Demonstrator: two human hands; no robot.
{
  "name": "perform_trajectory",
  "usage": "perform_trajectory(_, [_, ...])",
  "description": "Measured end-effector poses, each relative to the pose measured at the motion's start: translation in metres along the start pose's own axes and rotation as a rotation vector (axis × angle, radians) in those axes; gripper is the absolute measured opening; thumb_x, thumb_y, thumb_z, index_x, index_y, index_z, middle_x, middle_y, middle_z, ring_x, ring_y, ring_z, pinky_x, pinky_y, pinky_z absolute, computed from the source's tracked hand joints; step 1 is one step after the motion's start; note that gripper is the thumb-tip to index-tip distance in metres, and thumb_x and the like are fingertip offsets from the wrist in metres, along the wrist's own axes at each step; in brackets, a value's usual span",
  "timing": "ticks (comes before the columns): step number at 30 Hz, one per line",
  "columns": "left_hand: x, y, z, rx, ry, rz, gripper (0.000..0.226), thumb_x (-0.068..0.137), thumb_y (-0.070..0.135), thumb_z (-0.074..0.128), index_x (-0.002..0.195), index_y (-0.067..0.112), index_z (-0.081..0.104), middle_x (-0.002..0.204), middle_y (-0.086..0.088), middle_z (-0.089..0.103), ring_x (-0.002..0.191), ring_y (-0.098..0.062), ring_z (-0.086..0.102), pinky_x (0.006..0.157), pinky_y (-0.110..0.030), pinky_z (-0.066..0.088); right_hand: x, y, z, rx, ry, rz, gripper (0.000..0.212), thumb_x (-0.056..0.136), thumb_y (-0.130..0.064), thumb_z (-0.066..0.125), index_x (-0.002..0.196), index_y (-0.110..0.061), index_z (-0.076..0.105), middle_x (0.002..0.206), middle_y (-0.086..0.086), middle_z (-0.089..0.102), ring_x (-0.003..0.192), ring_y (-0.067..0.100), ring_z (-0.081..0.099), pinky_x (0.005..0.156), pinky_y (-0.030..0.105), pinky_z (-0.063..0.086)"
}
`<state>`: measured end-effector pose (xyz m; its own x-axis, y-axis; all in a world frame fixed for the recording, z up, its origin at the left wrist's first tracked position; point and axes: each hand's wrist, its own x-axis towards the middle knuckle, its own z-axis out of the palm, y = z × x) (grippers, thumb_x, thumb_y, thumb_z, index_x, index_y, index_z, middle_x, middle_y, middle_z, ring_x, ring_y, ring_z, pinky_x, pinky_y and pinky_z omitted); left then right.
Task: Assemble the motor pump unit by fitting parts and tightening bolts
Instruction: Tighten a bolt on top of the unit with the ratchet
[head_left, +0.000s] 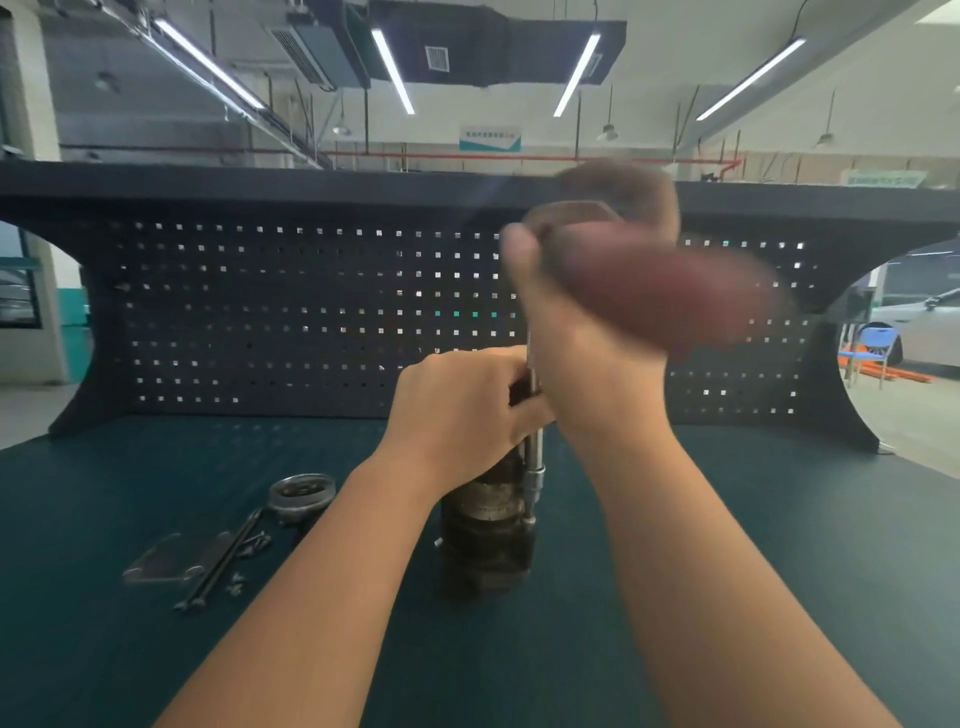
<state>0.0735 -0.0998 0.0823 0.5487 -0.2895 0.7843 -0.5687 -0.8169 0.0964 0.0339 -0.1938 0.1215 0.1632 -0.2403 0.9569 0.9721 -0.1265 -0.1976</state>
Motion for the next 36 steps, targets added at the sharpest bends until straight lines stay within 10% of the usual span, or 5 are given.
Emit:
perform_trajectory(7, [0.002,-0.006,0.007,-0.031,0.007,-0.019,0.041,0.079,0.071,0.028,0.099,0.053,0.059,0.073,0.02,0.067,0.07,-0.005,0.058,0.058,-0.019,0.035,0.027,0.011,-0.034,0.688,0.451,0.677,0.017,0.098,-0.029,0.052,0.086,-0.016,0.052,0.059,-0.001,0.06,0.042,0.011,0.04,0.046,0.019,0.032])
perform_trajectory(16, [-0.001,-0.003,0.007,-0.054,-0.014,-0.076,0.024,0.082,0.01,0.043,0.06,0.007,0.053,0.055,-0.005,0.052,0.065,-0.036,0.056,0.056,-0.035,0.042,-0.005,-0.005,0.017,-0.543,-0.105,-0.276,0.012,0.082,-0.021,0.056,0.085,-0.013,0.065,0.077,-0.006,0.066,0.073,0.018,0.06,0.061,0.035,0.047])
perform_trajectory(20, [0.0,-0.003,0.004,-0.036,-0.008,-0.018,0.032,0.076,0.036,0.03,0.047,0.023,0.038,0.045,0.01,0.039,0.054,-0.028,0.046,0.049,-0.028,0.028,0.0,0.001,0.005,-0.346,-0.193,-0.276,0.019,0.079,-0.019,0.053,0.084,-0.006,0.067,0.077,-0.001,0.064,0.073,0.019,0.06,0.062,0.038,0.049])
perform_trajectory(27, [0.004,-0.006,0.01,0.022,-0.024,-0.009,0.044,0.079,0.07,0.027,0.101,0.05,0.059,0.077,0.017,0.069,0.074,-0.009,0.062,0.062,-0.025,0.043,0.014,0.02,-0.022,0.233,0.528,0.558,0.028,0.097,-0.03,0.05,0.097,-0.015,0.073,0.084,-0.011,0.059,0.07,0.004,0.055,0.066,0.02,0.044])
perform_trajectory(36, [-0.001,-0.008,0.017,-0.072,-0.035,-0.138,0.009,0.071,0.032,0.037,0.078,0.026,0.037,0.067,0.023,0.034,0.055,0.008,0.036,0.061,0.003,0.033,-0.01,0.006,0.029,-0.626,-0.115,-0.273,0.019,0.079,-0.017,0.059,0.092,-0.018,0.073,0.109,-0.006,0.068,0.121,0.02,0.05,0.098,0.035,0.022])
